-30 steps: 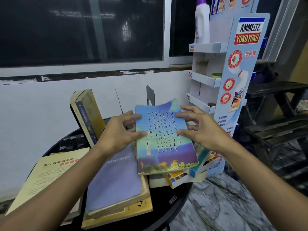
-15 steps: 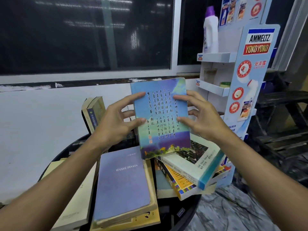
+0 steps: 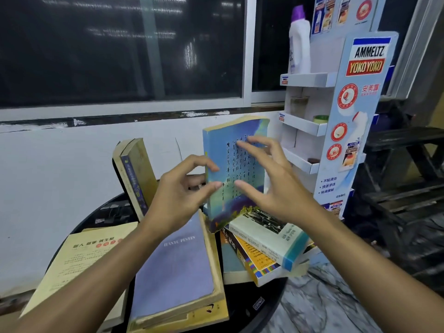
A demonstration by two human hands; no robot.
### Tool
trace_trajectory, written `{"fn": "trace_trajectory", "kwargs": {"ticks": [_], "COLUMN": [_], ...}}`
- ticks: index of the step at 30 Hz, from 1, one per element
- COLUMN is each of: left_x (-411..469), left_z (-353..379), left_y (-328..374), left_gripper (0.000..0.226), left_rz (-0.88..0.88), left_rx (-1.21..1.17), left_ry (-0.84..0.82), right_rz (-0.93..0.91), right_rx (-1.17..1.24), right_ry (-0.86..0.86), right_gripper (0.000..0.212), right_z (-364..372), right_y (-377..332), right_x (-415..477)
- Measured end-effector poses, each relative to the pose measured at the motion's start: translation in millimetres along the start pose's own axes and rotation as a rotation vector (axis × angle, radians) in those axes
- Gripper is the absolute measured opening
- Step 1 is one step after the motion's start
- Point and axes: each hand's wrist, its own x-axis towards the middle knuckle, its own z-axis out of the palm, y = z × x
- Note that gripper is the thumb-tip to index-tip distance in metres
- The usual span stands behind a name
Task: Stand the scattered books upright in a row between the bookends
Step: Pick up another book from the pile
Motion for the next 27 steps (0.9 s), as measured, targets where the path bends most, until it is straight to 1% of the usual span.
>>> {"fn": "trace_trajectory", "kwargs": {"ticks": [2, 5, 8, 10, 14, 21, 24, 27], "left_x": [-3, -7, -12, -16, -21, -27, -30, -30], "left_z": [5, 10, 15, 20, 31, 47, 60, 72], "left_y": [2, 2, 3, 5, 3, -8, -13, -17], "left_gripper": [0.025, 0.031, 0.043, 0.048, 0.056, 0.07, 0.077, 0.082], "left_rz": [0.031, 0.056, 0.07, 0.061, 0.057, 0.062, 0.048, 0.005], "left_rx": [-0.06, -0.14, -0.092, -0.077, -0.025, 0.118, 0.18, 0.221], "left_ry": [-0.005, -0.056, -0.063, -0.064, -0.055, -0.007, 0.048, 0.091], "right_rz": [-0.023, -0.022, -0.003, -0.001, 0.01, 0.084, 0.11, 0.15], "right_rx": [0.063, 0.103, 0.14, 0.145, 0.143, 0.18, 0.124, 0.027], "right_ry": [-0.054, -0.077, -0.087, -0.09, -0.072, -0.037, 0.004, 0.083], "right_gripper": [0.076, 0.084, 0.092, 0.094, 0.088, 0.079, 0.075, 0.069], "right_z": [-2, -7, -16, -21, -27, -32, -31, -28], "right_y": [-14, -25, -30, -32, -37, -42, -45, -48], "right_x": [-6, -11, -14, -15, -14, -9, -5, 0]}}
